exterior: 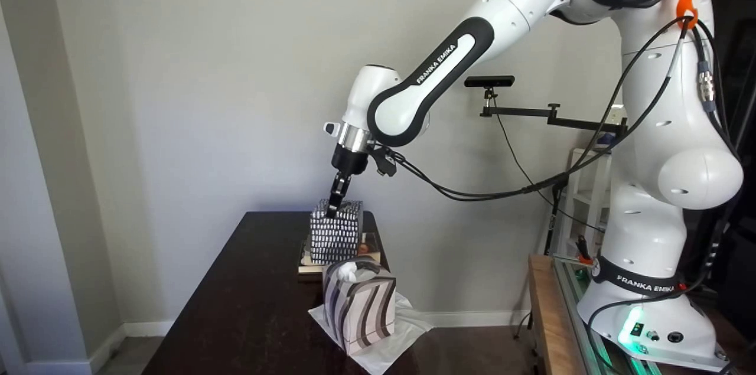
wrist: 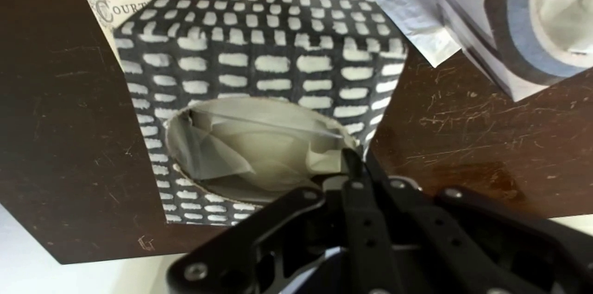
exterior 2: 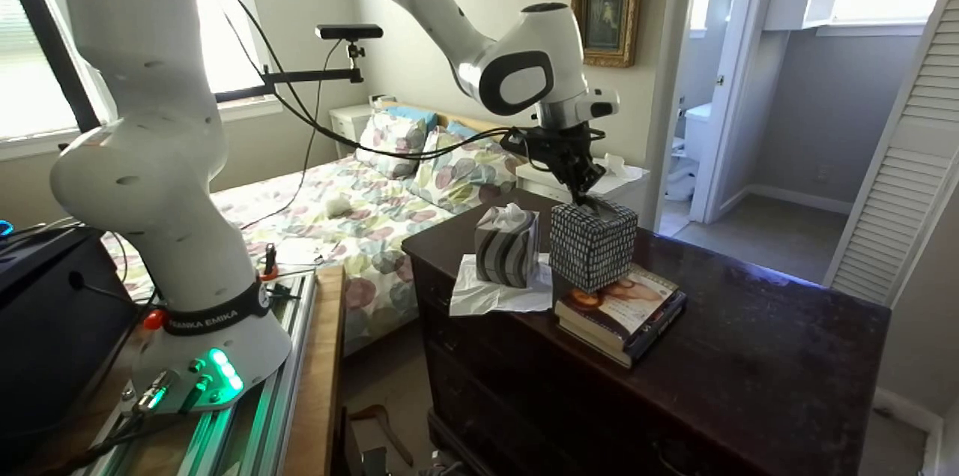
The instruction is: Remove the napkin box from on top of the books and put it on top of the other napkin box
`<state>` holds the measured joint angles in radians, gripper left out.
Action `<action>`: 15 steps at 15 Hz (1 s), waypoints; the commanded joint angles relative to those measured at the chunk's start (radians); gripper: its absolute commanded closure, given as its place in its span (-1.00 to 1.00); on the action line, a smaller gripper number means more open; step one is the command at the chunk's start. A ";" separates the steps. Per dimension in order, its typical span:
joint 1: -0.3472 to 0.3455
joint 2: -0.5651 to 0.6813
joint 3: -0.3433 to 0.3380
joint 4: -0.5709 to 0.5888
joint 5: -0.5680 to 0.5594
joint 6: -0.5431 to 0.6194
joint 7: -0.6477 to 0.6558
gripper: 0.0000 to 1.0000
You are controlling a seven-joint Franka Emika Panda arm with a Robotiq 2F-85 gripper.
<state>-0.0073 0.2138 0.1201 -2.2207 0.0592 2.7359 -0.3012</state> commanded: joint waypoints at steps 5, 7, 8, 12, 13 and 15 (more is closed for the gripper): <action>-0.002 -0.070 0.040 -0.006 0.062 -0.059 -0.047 0.99; 0.004 -0.120 0.065 -0.017 0.109 -0.079 -0.086 0.99; 0.011 -0.145 0.072 -0.022 0.123 -0.091 -0.100 0.99; 0.057 -0.235 0.073 -0.025 0.161 -0.145 -0.160 0.99; 0.071 -0.247 0.070 -0.023 0.178 -0.160 -0.181 0.99; 0.101 -0.268 0.065 -0.017 0.227 -0.213 -0.237 0.99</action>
<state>0.0541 0.0020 0.1970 -2.2227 0.2056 2.5900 -0.4474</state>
